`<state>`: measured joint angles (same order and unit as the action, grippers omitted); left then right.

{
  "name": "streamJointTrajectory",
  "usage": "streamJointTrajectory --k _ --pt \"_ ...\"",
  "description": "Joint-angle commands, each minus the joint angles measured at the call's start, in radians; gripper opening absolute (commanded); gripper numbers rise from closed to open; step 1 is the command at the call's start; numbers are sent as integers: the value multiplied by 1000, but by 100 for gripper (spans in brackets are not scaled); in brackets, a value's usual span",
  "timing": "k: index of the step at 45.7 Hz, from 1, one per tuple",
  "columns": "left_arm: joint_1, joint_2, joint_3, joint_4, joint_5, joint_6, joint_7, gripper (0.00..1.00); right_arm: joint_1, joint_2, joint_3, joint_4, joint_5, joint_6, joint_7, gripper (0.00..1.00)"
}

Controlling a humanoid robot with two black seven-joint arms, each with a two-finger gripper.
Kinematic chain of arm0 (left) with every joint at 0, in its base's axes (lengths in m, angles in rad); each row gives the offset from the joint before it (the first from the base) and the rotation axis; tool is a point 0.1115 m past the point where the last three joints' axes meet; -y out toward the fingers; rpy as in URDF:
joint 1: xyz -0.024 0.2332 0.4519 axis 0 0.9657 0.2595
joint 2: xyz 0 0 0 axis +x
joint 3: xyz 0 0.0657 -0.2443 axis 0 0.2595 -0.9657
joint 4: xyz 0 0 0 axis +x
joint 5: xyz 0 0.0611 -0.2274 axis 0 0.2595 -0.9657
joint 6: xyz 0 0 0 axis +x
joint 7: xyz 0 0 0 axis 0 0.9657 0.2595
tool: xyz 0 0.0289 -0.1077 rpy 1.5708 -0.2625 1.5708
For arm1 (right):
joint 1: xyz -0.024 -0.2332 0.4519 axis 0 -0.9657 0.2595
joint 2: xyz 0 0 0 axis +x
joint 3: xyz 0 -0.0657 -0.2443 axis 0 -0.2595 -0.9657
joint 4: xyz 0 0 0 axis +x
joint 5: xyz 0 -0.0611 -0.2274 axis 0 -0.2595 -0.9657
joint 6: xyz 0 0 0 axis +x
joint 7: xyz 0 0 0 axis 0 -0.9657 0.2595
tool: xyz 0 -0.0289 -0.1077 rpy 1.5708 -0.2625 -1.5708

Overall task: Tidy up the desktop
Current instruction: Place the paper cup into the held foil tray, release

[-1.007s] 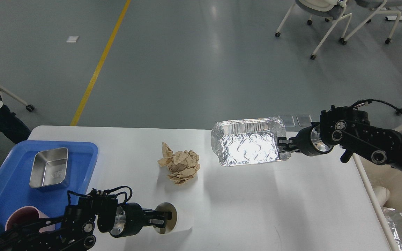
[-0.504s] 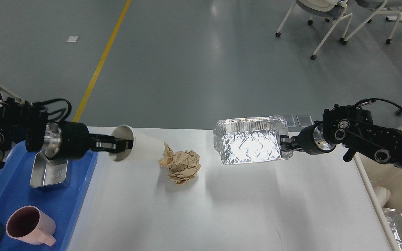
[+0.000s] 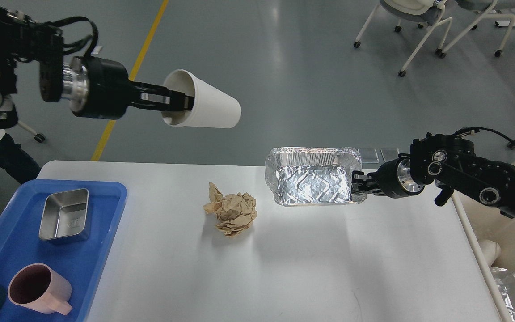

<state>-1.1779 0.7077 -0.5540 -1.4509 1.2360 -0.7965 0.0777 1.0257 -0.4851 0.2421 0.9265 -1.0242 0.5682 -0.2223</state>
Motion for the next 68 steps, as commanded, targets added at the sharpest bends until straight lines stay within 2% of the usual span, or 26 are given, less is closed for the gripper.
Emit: streamJointTrajectory --k 1,16,26,31,33,35,39,40,42,59,68 --pt "-2 -143 62 101 82 14 0 3 2 0 14 20 18 2 0 0" --pt "9 -480 86 446 215 39 -1 5 11 0 16 55 21 2 0 0" --pt "1 -596 88 526 224 46 0 6 11 -7 17 74 21 2 0 0" --pt "3 -634 88 561 241 75 0 8 11 -7 20 80 21 1 0 0" --pt "4 -645 88 572 241 91 0 12 11 -7 20 78 21 2 0 0" --pt "6 -659 88 584 243 103 0 22 11 -4 20 80 21 2 0 0" --pt "6 -685 88 613 243 144 1 65 11 -1 20 80 21 1 0 0" --pt "6 -691 88 619 243 155 0 73 11 -1 20 80 21 2 0 0" --pt "7 -700 88 630 241 172 0 80 11 -1 20 80 21 2 0 0" --pt "21 -745 88 647 237 273 -1 81 7 -1 20 86 21 2 0 0" --pt "6 -741 75 636 220 267 -9 83 5 -1 20 81 21 1 0 0"
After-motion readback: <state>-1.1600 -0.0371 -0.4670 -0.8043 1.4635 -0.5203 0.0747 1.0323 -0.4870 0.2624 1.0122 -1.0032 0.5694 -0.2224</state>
